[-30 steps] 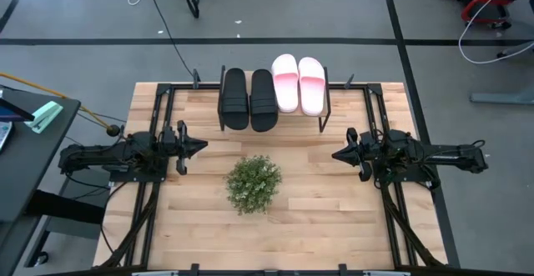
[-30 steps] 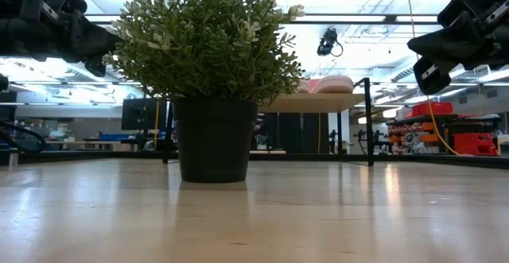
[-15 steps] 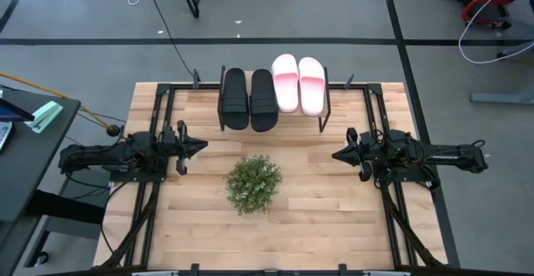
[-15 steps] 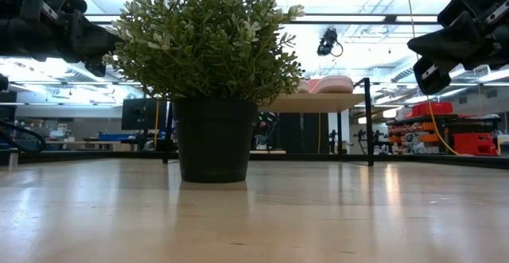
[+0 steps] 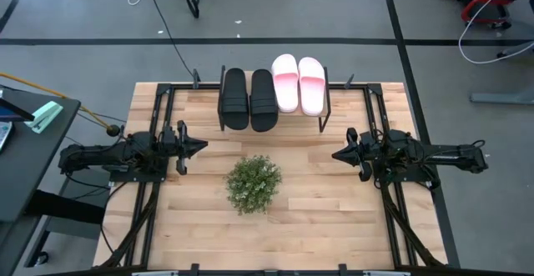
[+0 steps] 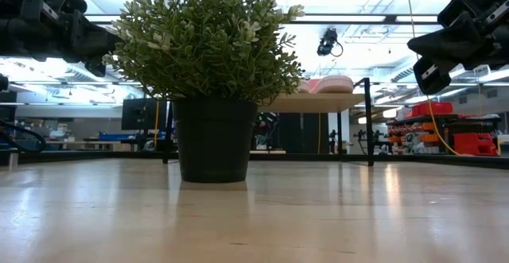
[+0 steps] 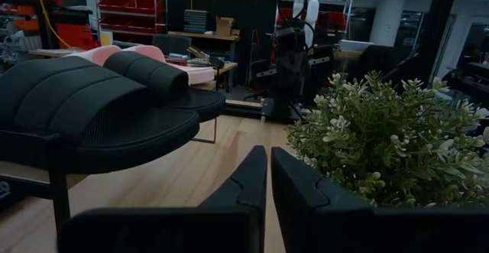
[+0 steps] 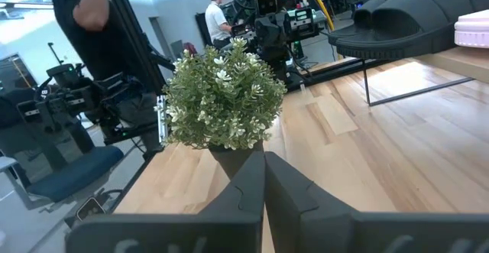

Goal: Pick and place slides into the shelf
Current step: Return to Home Position

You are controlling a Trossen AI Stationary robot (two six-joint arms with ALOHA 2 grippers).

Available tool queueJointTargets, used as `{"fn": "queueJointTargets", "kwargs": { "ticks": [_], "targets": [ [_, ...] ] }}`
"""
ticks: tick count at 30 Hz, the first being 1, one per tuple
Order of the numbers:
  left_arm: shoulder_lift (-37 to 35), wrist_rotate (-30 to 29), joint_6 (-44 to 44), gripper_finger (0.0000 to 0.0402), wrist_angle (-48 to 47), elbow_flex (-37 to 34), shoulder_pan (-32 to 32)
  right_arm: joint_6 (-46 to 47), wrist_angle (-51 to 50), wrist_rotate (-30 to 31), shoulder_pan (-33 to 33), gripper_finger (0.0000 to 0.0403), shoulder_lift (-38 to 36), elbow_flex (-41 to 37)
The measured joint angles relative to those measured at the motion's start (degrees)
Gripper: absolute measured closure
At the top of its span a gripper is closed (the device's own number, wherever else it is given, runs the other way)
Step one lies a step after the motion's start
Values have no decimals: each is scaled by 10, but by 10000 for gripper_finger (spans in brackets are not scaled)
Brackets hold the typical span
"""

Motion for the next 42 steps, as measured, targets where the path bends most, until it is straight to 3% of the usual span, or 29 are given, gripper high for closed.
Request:
{"fn": "queueJointTargets", "kwargs": {
  "ticks": [10, 42],
  "targets": [
    [0, 0, 0, 363, 0, 0, 0, 0, 0, 0, 0, 387, 0, 0],
    [0, 0, 0, 374, 0, 0, 0, 0, 0, 0, 0, 389, 0, 0]
  ]
}}
